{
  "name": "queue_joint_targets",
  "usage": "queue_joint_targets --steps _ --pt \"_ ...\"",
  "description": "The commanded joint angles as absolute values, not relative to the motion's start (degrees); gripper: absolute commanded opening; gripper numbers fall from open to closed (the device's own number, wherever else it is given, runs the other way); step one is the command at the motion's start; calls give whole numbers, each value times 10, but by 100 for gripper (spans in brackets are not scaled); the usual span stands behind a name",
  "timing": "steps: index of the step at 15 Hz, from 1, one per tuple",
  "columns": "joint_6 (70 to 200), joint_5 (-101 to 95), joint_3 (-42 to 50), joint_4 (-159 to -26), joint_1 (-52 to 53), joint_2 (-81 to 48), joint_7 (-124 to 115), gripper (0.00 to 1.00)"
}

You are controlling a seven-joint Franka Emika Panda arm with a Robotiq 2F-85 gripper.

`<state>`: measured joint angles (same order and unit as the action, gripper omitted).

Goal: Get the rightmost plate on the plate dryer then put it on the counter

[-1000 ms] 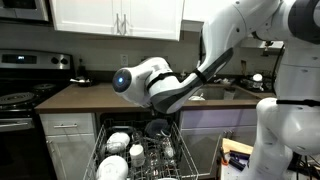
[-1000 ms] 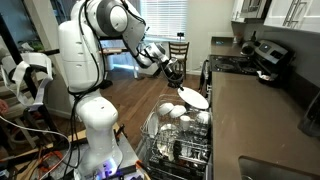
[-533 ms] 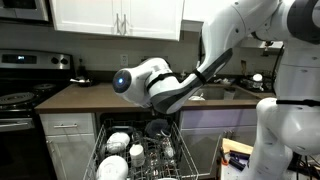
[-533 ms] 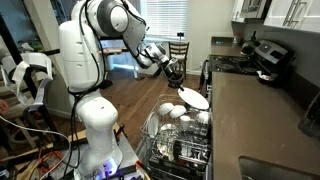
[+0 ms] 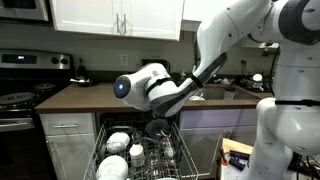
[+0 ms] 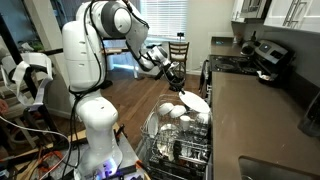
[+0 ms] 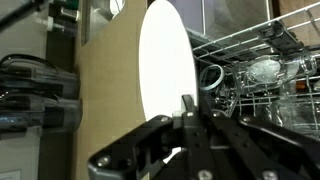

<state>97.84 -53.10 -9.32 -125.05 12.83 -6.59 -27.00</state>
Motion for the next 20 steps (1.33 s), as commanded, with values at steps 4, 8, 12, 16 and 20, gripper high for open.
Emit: queue_joint_targets --steps 4,8,12,16,20 --pt "972 -577 -87 -1252 124 -64 -291 1" --pt "980 -606 -84 -1257 121 -62 -305 1" --pt "999 -631 -78 -1259 115 -64 -315 1" --pt "1035 -654 -71 -1265 105 -63 -325 1" --pt "1072 -675 -64 -1270 95 -62 -335 1"
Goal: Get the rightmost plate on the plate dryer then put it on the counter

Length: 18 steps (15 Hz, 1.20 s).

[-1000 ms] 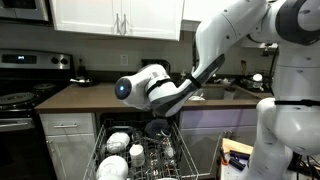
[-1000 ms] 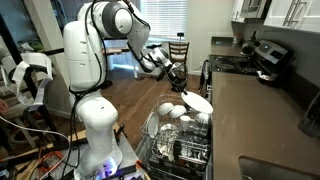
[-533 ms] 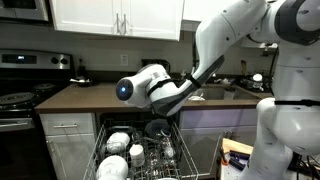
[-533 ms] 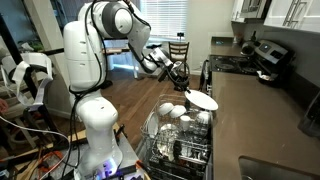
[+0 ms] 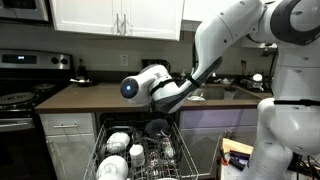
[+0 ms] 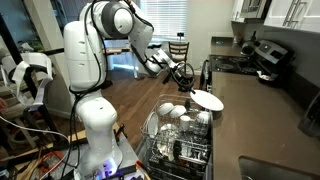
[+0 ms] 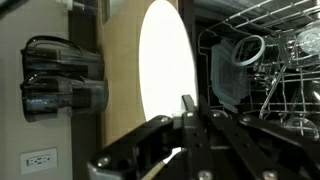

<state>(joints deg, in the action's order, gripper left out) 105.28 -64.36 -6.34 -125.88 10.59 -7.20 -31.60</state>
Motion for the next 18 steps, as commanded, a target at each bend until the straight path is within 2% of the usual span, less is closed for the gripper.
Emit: queue_joint_targets --steps 1,3,4,10,11,18 --pt "1080 -679 -62 -1271 93 -61 -338 1" --pt "1088 -682 -59 -1275 89 -60 -340 1" --pt "1078 -659 -64 -1265 92 -72 -327 6" --pt "1082 -659 -62 -1267 90 -72 -327 6" --pt "1082 -659 -62 -1267 90 -72 -327 1" --pt "1091 -670 -55 -1267 82 -75 -333 1"
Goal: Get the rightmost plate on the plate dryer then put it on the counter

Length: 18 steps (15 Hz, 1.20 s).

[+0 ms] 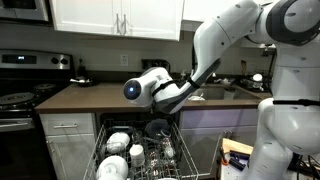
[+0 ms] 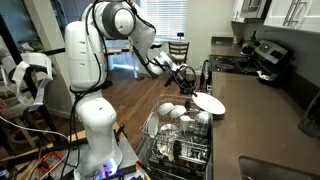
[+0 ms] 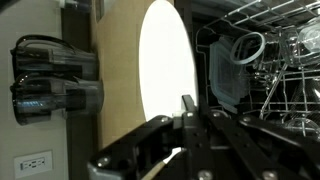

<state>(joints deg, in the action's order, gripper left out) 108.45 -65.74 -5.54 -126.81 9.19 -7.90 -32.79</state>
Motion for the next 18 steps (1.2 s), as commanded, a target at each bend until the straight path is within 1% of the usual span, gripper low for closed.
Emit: queue_joint_targets --steps 1,13,18 --pt "1093 -673 -54 -1267 81 -75 -334 1" --pt "1160 -732 -29 -1264 57 -80 -339 1" --pt "1186 -726 -24 -1264 49 -83 -333 1"
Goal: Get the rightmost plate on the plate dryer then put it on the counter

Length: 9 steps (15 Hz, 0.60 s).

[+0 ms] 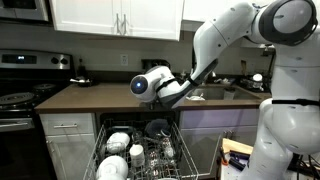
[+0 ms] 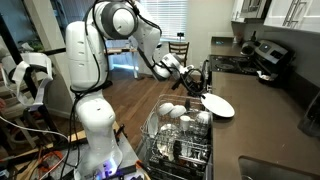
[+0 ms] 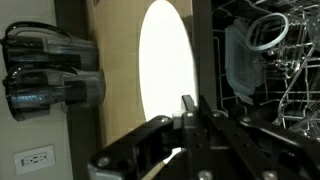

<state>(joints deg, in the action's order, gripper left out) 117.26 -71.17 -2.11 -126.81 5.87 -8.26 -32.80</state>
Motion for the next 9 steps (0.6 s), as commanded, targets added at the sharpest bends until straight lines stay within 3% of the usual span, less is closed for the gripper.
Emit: queue_joint_targets --steps 1,9 --pt "1176 -711 -26 -1267 52 -84 -327 6" --pt "1187 -719 -25 -1269 50 -91 -333 1"
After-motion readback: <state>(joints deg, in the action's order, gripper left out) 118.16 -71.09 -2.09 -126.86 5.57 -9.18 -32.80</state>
